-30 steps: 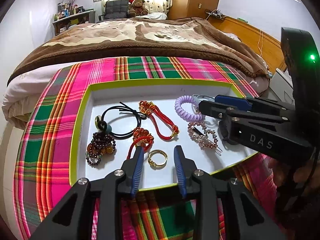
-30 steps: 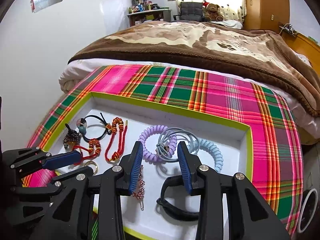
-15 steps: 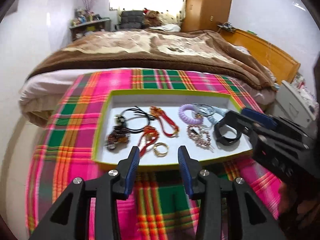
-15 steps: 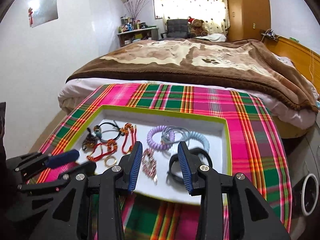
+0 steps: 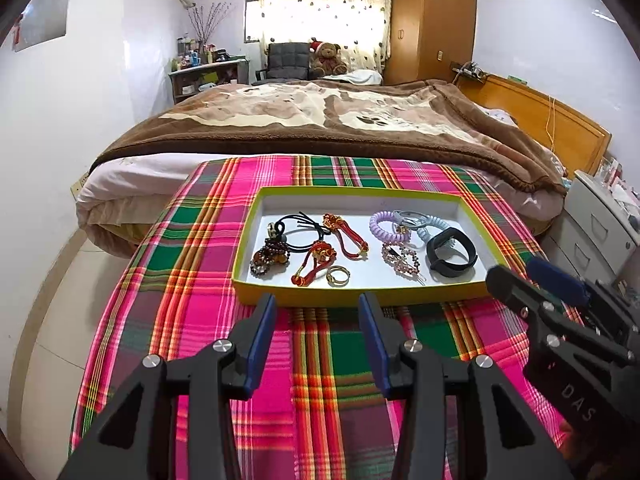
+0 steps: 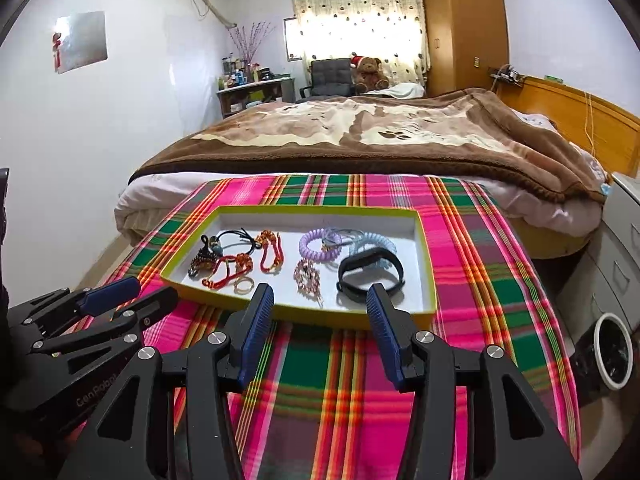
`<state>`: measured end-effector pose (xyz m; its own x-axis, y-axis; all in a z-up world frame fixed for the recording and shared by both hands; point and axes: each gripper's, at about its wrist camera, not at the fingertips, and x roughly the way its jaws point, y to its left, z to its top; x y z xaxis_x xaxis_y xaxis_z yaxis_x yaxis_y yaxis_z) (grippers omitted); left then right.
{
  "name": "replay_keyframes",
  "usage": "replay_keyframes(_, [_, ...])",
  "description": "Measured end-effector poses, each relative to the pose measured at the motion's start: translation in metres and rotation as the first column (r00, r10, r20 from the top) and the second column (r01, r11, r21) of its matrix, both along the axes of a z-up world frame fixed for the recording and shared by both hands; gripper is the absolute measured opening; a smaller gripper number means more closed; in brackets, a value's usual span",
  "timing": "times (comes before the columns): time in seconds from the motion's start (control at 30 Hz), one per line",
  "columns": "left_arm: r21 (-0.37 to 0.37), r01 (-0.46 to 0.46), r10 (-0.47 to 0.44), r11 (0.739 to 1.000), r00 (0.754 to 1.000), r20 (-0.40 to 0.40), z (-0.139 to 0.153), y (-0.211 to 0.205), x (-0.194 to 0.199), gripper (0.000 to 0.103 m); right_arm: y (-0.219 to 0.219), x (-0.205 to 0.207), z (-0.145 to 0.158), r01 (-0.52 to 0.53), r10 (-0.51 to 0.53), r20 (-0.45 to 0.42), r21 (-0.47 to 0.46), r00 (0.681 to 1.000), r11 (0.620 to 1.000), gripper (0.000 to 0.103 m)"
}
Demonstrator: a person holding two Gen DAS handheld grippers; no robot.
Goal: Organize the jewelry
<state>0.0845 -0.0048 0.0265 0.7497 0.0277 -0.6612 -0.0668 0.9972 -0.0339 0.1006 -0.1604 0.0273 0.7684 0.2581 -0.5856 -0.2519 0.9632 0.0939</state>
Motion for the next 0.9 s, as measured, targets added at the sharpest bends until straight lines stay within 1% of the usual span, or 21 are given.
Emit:
replay_keyframes(0.1, [0.033, -0.018, 0.018, 0.999, 1.000, 0.016, 0.003, -0.002, -0.005, 0.044, -0.002, -0.009, -0.001, 0.010, -0.010, 0.005, 0.005, 1.000, 1.000, 0.049])
replay_keyframes(0.2, [0.035, -0.016, 0.015, 0.999, 1.000, 0.021, 0.003, -0.004, -0.010, 0.044, -0.002, -0.017, -0.002, 0.015, -0.015, 0.017, -0.009, 1.000, 1.000, 0.049])
replay_keyframes(0.3, [0.043, -0.025, 0.024, 0.999, 1.000, 0.019, 0.002, -0.007, -0.014, 0.044, -0.003, -0.021, -0.003, 0.013, -0.013, 0.009, 0.012, 1.000, 1.000, 0.049])
replay_keyframes(0.37, [0.053, -0.024, 0.023, 0.998, 0.999, 0.024, 0.002, -0.009, -0.017, 0.044, -0.003, -0.022, -0.003, 0.015, -0.016, 0.010, 0.010, 1.000, 1.000, 0.049])
replay_keyframes(0.47, [0.035, -0.018, 0.017, 0.999, 1.000, 0.021, 0.002, -0.010, -0.017, 0.044, -0.004, -0.024, -0.003, 0.017, -0.017, 0.008, 0.014, 1.000, 1.000, 0.049])
replay_keyframes(0.6, [0.032, -0.016, 0.015, 0.999, 1.000, 0.022, 0.003, -0.010, -0.019, 0.044, -0.003, -0.025, -0.004, 0.020, -0.020, 0.006, 0.010, 1.000, 1.000, 0.049])
replay_keyframes(0.73, [0.000, -0.005, 0.005, 1.000, 1.000, 0.024, 0.003, -0.010, -0.020, 0.044, -0.004, -0.025, -0.005, 0.022, -0.022, 0.004, 0.012, 1.000, 1.000, 0.049])
replay_keyframes(0.9, [0.021, -0.016, 0.016, 1.000, 1.000, 0.018, 0.002, -0.012, -0.020, 0.044, -0.005, -0.026, -0.005, 0.026, -0.026, 0.000, 0.015, 1.000, 1.000, 0.049])
